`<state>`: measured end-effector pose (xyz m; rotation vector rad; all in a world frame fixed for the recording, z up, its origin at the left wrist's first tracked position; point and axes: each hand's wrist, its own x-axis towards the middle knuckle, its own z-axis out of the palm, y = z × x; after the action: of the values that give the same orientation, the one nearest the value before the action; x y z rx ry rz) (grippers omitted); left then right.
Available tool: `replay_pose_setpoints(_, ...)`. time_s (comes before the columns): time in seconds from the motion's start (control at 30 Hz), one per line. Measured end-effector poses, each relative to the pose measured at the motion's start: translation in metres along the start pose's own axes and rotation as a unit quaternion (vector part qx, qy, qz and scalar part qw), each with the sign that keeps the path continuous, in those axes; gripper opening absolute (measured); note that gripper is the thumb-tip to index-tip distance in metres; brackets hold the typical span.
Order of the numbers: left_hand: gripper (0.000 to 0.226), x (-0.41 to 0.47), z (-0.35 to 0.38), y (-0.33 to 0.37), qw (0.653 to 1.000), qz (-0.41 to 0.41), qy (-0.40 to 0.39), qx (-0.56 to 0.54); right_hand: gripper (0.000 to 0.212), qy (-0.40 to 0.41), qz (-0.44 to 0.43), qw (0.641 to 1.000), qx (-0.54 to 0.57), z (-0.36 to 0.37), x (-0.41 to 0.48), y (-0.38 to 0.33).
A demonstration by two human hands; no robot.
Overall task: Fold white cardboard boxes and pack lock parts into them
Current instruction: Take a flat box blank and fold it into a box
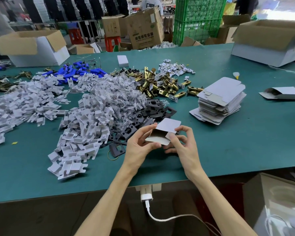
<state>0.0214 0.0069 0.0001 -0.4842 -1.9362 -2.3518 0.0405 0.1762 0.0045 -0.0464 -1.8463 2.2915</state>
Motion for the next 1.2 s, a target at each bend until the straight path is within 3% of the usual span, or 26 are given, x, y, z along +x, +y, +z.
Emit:
replay_pose_setpoints(0.1, 0.08, 0.0, -0.008, 0.004, 0.994, -0.043, -0.033, -0.093, 0.027, 0.0, 0.001, 1.0, 0.018, -0.002, 0.0, 0.001)
replay_pose_setpoints(0.17, 0.073, -0.001, -0.012, 0.006, 0.986, -0.082, -0.026, -0.144, 0.025, 0.001, 0.003, 1.0, 0.026, -0.003, 0.001, 0.001)
replay_pose_setpoints(0.3, 0.04, 0.003, -0.012, -0.003, 0.99, -0.102, 0.014, -0.097, 0.03, -0.033, -0.005, 0.999, 0.009, -0.003, 0.0, 0.0)
replay_pose_setpoints(0.53, 0.027, 0.001, -0.01, -0.004, 0.99, -0.1, 0.049, -0.09, 0.036, -0.076, -0.032, 0.993, -0.082, -0.002, -0.003, 0.004)
replay_pose_setpoints(0.63, 0.019, 0.0, -0.007, -0.002, 0.992, -0.096, 0.049, -0.062, 0.038, -0.077, -0.028, 0.994, -0.067, -0.003, -0.004, 0.002)
replay_pose_setpoints(0.87, 0.013, -0.002, -0.008, 0.0, 0.997, -0.072, 0.027, -0.024, 0.039, -0.087, -0.015, 0.995, -0.037, -0.003, -0.003, 0.0)
replay_pose_setpoints(1.03, 0.018, 0.0, -0.01, -0.003, 0.993, -0.092, 0.014, -0.071, 0.039, -0.079, -0.017, 0.996, -0.035, -0.005, -0.002, 0.002)
replay_pose_setpoints(1.2, 0.022, 0.001, -0.009, -0.006, 0.995, -0.083, 0.026, -0.043, 0.039, -0.074, -0.013, 0.997, -0.036, -0.006, -0.002, 0.003)
